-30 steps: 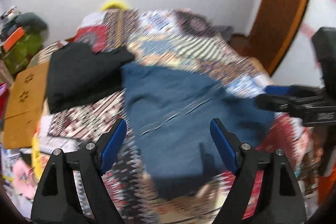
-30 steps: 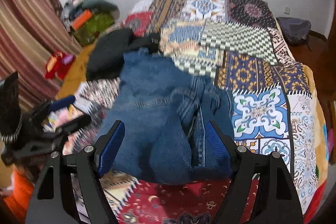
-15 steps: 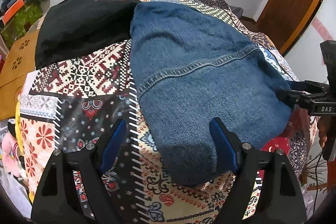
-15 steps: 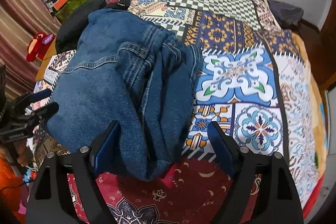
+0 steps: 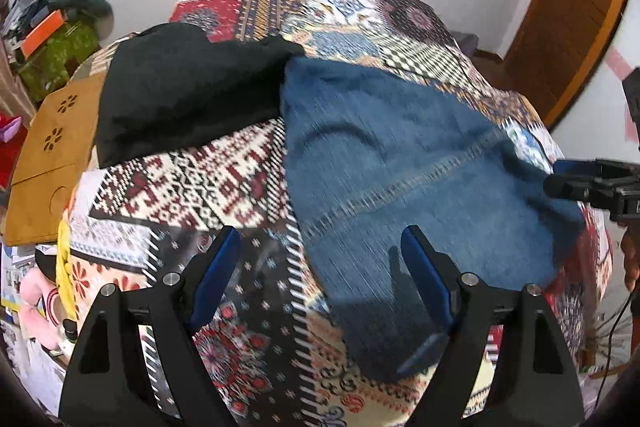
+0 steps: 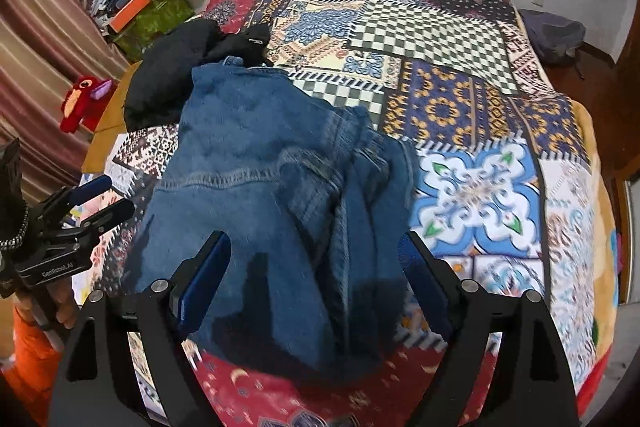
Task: Fold large clothes
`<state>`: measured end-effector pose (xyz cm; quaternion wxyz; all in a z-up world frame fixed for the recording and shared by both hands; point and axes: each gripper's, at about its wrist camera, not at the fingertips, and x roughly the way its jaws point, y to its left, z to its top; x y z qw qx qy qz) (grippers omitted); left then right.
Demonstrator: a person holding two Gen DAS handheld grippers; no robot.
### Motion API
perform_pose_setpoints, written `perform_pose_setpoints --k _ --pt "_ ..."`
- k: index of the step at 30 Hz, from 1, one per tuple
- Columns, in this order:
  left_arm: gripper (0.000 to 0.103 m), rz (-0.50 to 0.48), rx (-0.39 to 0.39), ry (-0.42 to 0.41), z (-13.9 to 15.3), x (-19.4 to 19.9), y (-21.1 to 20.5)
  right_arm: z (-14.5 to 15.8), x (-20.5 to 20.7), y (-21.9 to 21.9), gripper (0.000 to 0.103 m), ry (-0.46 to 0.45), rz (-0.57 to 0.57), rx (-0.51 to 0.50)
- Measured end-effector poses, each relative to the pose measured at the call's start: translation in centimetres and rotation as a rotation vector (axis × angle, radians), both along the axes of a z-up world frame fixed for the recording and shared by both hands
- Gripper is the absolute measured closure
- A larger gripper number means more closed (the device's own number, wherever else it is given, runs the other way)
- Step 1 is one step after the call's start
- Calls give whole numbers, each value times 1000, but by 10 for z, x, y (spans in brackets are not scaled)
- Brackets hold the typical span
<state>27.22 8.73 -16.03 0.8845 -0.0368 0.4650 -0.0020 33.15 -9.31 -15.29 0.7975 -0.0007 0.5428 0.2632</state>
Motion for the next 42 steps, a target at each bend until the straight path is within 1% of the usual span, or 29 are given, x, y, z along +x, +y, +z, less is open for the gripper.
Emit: perform_pose_setpoints --k 3,6,9,11,13,16,18,21,22,24,25,26,27,28,30,31,33,34,37,39,40,42 --pt "21 16 -31 24 -4 13 10 -17 13 3 20 59 2 -20" --pt "21 8 -115 91 -20 26 19 -37 28 -7 19 112 -31 -41" --pt "21 4 -204 161 -39 38 25 -56 40 -23 17 232 -35 71" --pt "21 2 -278 181 -48 44 29 -64 45 -27 14 280 -36 110" --pt "21 4 -356 208 -57 52 34 -74 50 -27 13 326 -30 143" --pt "21 7 -455 254 -71 65 39 -79 56 -24 10 351 -21 159" --pt "21 8 -535 289 -83 74 43 -80 60 -22 10 364 -16 167" --pt "21 3 -609 310 -93 84 45 -82 66 -21 11 381 -11 194" --pt "20 -2 -626 311 -95 87 44 -82 66 -21 13 382 -7 200" --pt "20 -18 -656 312 -99 94 43 -82 67 -20 23 397 -6 220" --pt "20 -22 -671 314 -101 96 42 -82 68 -20 26 401 -7 226" --pt "20 -22 -692 318 -103 99 39 -81 67 -20 32 401 -7 230" --pt "20 -18 -731 325 -106 101 39 -80 67 -20 39 399 -8 232" --pt "20 -13 -758 331 -108 102 39 -77 65 -21 42 392 -10 234" --pt "21 -6 -794 330 -111 104 39 -71 62 -21 58 371 -7 238" --pt "25 -6 -795 329 -111 103 39 -66 60 -22 62 358 -6 239" --pt "37 -4 -761 321 -108 99 41 -58 57 -20 68 335 -4 238" --pt "43 -11 -747 312 -103 98 39 -53 55 -19 69 319 -4 233" --pt "54 -30 -717 271 -81 91 35 -39 49 -15 72 291 -2 231" --pt "56 -59 -662 235 -59 83 34 -28 46 -12 73 272 6 231" --pt "57 -77 -624 211 -46 79 30 -21 43 -11 73 253 9 234" --pt "57 -101 -571 158 -19 73 25 -6 40 -6 73 223 16 246"
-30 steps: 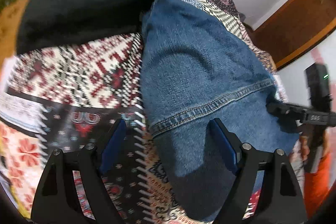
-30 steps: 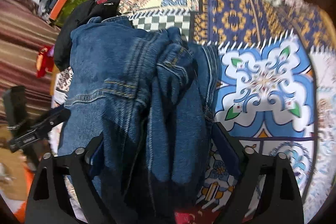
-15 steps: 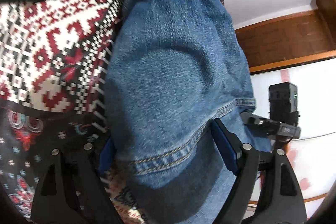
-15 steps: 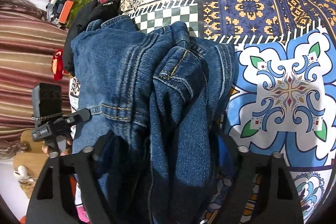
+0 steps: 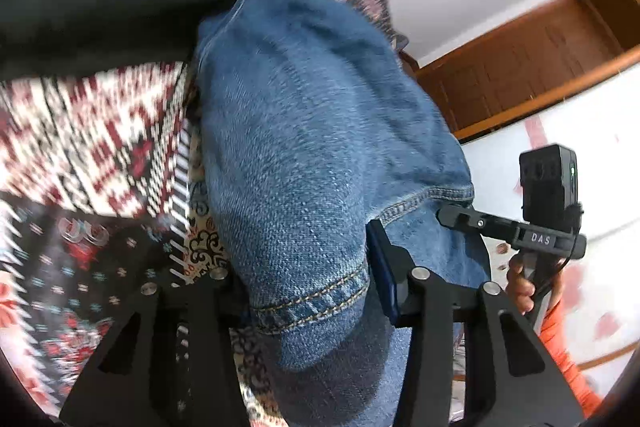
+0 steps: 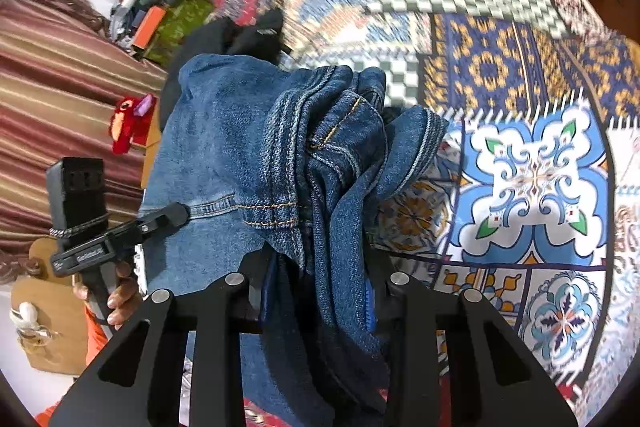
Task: Fold large clothes
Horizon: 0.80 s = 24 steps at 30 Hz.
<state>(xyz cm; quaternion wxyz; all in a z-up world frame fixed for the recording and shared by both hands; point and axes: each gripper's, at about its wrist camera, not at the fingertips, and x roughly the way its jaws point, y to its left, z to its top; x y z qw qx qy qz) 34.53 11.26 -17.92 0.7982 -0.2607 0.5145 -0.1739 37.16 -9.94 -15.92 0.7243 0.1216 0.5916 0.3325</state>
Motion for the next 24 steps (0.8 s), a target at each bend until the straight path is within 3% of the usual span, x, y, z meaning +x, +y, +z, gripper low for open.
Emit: perform_pose_setpoints --k 7,14,19,24 --pt "58 37 35 -173 85 -21 19 73 2 35 73 -167 36 69" --pt "58 123 106 -350 170 -31 76 131 23 97 73 -317 77 149" --pt "58 189 174 -429 205 -20 119 142 51 143 73 -365 89 207" --pt "58 269 191 -444 207 15 172 123 88 191 73 -353 95 237"
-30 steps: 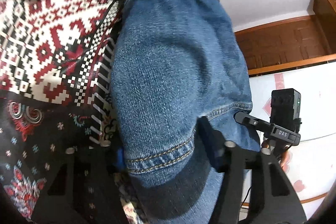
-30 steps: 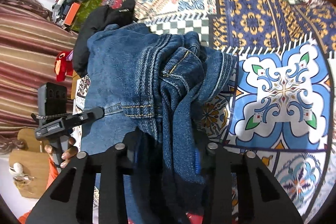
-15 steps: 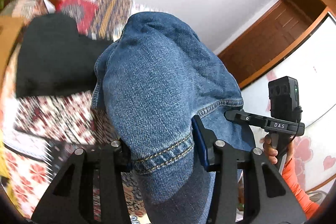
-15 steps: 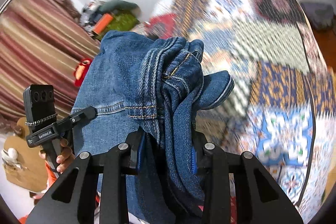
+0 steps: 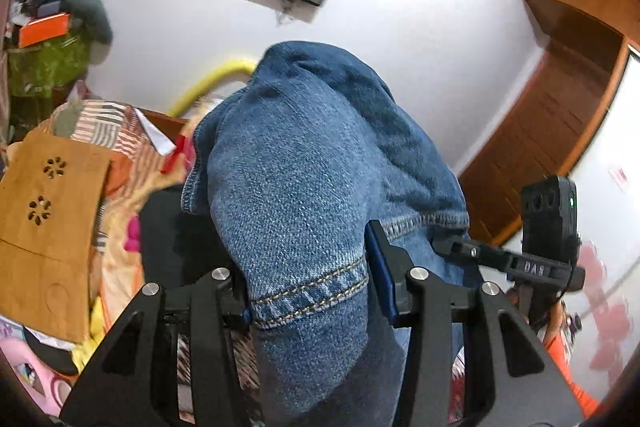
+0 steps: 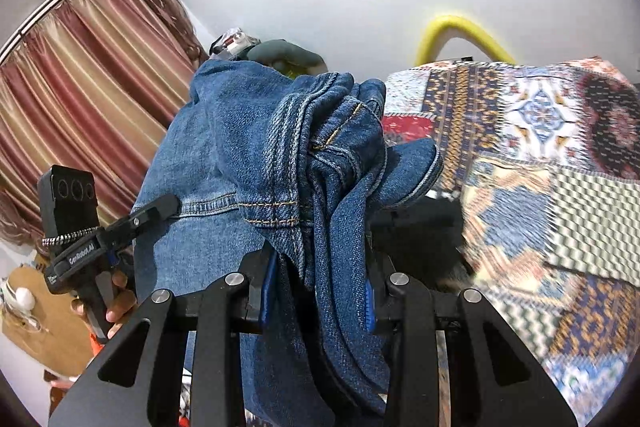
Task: Fold large clothes
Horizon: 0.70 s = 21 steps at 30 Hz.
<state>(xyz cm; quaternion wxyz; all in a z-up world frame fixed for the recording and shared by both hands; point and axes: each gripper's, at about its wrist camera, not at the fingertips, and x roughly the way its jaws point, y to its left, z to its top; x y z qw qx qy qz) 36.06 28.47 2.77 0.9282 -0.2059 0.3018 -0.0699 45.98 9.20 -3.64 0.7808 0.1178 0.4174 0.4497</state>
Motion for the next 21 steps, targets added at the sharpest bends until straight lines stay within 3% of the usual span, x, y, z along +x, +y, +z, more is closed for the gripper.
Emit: perform_pose_setpoints --k 3,6,12,15,17,21 --pt "58 52 -29 21 -21 24 34 -27 22 27 73 20 10 -16" --pt "58 90 -58 82 -59 54 67 -75 51 51 73 73 2 -55" --pt "56 159 -45 316 -183 113 100 -168 81 71 69 177 -31 -198" --pt "49 166 -13 317 -208 113 99 -171 79 58 64 169 -30 -167" --pt "47 160 -1 305 -204 109 95 -163 67 53 59 111 -24 -220" --pt "42 162 98 315 -193 90 78 -147 39 45 45 -21 -38 -344"
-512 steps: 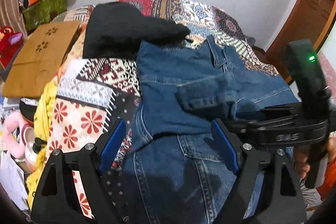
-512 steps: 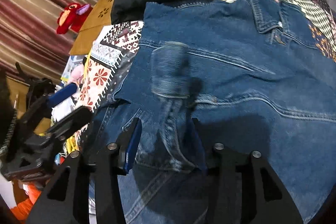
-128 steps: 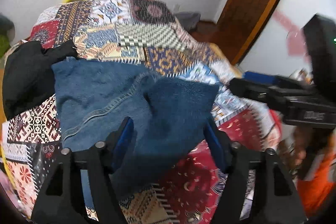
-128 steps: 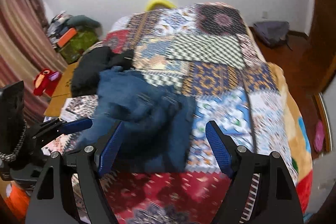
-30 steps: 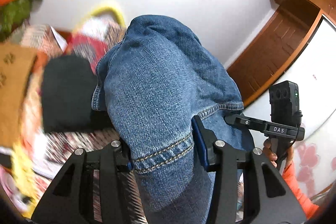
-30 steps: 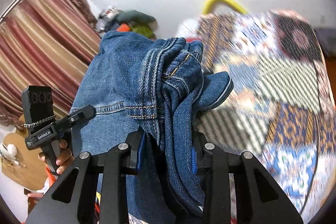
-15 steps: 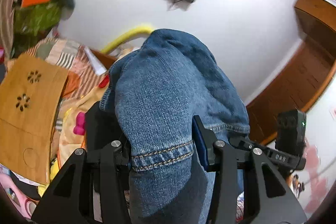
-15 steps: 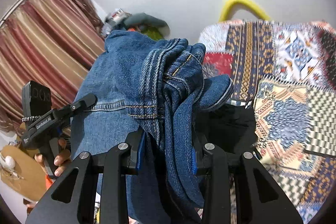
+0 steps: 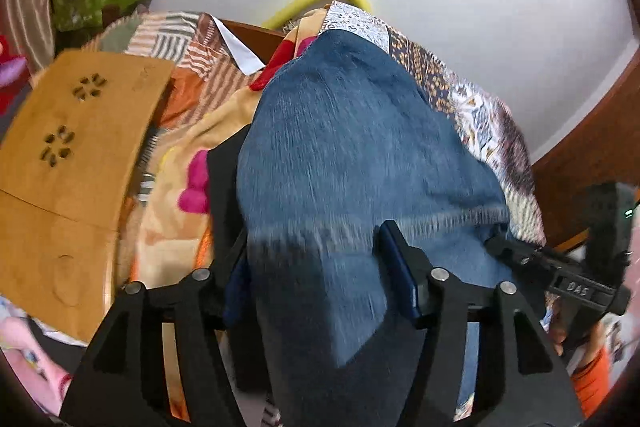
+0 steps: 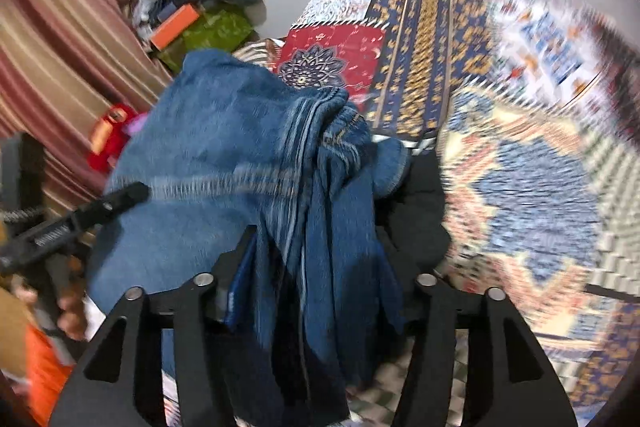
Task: Fold large clothes
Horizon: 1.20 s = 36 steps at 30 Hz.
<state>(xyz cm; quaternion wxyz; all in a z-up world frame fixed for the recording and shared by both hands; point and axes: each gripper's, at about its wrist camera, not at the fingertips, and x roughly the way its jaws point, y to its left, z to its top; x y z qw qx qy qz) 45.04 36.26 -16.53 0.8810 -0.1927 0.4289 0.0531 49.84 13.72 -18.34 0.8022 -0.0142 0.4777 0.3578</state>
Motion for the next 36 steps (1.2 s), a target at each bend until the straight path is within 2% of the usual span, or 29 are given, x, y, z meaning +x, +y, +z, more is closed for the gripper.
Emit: perform_pose_setpoints --k 4,10,14,17,23,28,33,36 --pt "33 14 60 2 3 -24 -5 9 -25 -16 43 -69 -9 -85" --pt "32 32 98 11 4 -72 -22 20 -41 -46 43 -16 -50 -75" --pt "32 56 72 31 17 -97 -30 53 -63 -62 43 -76 -70 -9" --pt "32 66 90 -15 41 -119 -42 91 -90 -76 43 -149 -77 70" --pt "32 59 230 -190 119 -175 -86 171 -154 -100 43 -341 -86 233" --pt "32 54 384 -402 185 -240 -133 218 -213 -118 43 -508 -88 354" --pt "32 68 483 -613 227 -308 -177 233 -263 -126 43 -670 -98 390" --pt "32 74 505 -692 236 -335 -195 233 -286 -128 43 -728 -101 405"
